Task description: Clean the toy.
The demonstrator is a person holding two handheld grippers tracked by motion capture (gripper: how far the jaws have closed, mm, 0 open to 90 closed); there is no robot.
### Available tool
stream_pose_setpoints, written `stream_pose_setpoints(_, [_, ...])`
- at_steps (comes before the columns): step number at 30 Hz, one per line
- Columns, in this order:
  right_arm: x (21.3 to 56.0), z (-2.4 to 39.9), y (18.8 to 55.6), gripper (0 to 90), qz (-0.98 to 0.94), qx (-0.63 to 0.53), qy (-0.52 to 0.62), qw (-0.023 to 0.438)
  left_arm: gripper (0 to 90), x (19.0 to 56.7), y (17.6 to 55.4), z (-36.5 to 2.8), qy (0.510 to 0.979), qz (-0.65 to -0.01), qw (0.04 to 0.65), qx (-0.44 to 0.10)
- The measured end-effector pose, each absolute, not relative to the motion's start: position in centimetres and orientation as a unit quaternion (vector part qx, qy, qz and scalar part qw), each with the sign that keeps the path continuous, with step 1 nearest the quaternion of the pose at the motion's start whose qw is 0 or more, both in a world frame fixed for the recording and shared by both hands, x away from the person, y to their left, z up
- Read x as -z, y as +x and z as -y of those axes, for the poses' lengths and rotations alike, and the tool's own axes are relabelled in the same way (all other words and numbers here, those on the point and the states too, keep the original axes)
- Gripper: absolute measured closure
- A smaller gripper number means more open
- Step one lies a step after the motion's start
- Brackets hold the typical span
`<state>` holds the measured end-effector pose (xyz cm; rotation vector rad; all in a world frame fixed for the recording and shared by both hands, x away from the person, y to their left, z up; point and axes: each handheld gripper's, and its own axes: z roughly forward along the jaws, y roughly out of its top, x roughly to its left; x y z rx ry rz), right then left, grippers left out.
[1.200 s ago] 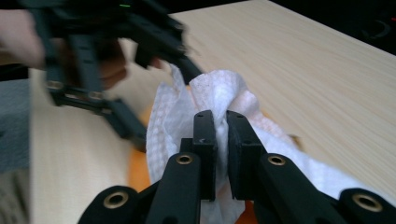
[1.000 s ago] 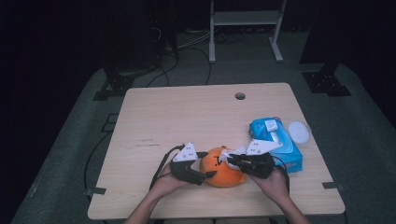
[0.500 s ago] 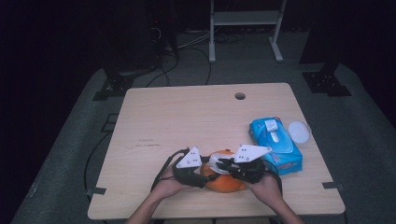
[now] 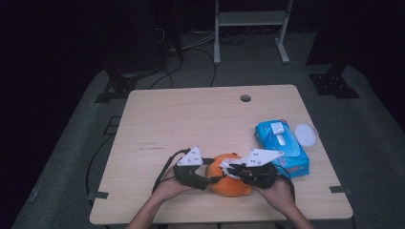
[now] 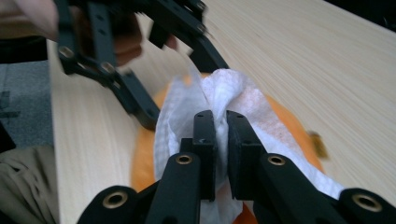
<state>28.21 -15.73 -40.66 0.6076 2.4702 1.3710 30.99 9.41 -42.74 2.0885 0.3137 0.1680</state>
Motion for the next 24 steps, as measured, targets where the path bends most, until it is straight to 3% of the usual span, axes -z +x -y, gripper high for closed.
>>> stream_pose_setpoints(2, [40.4,15.0,28.1,82.2,-0.849,-0.477,0.196,0.116,38.3,42.8,30.7,-9.2,0.862,-0.114,0.488,-0.075])
stream_pose_setpoints(9, [40.1,15.7,29.5,82.2,-0.845,-0.468,0.212,0.15,38.3,42.9,30.8,-9.4,0.862,-0.11,0.489,-0.075])
stream_pose_setpoints(14, [41.2,17.1,29.9,82.3,-0.838,-0.474,0.243,0.118,24.6,42.7,31.4,-9.4,0.853,-0.144,0.499,-0.04])
stream_pose_setpoints(17, [41.2,16.3,28.9,82.3,-0.844,-0.472,0.226,0.117,21.7,42.7,31.7,-9.6,0.846,-0.168,0.506,-0.012])
stream_pose_setpoints(20, [41.1,15.5,28.1,82.4,-0.85,-0.465,0.213,0.126,30.9,42.7,31.4,-9.6,0.853,-0.152,0.499,-0.027])
stream_pose_setpoints(24, [40.2,14.5,28.1,82.4,-0.846,-0.479,0.204,0.116,36.1,42.6,30.6,-8.9,0.855,-0.125,0.5,-0.052])
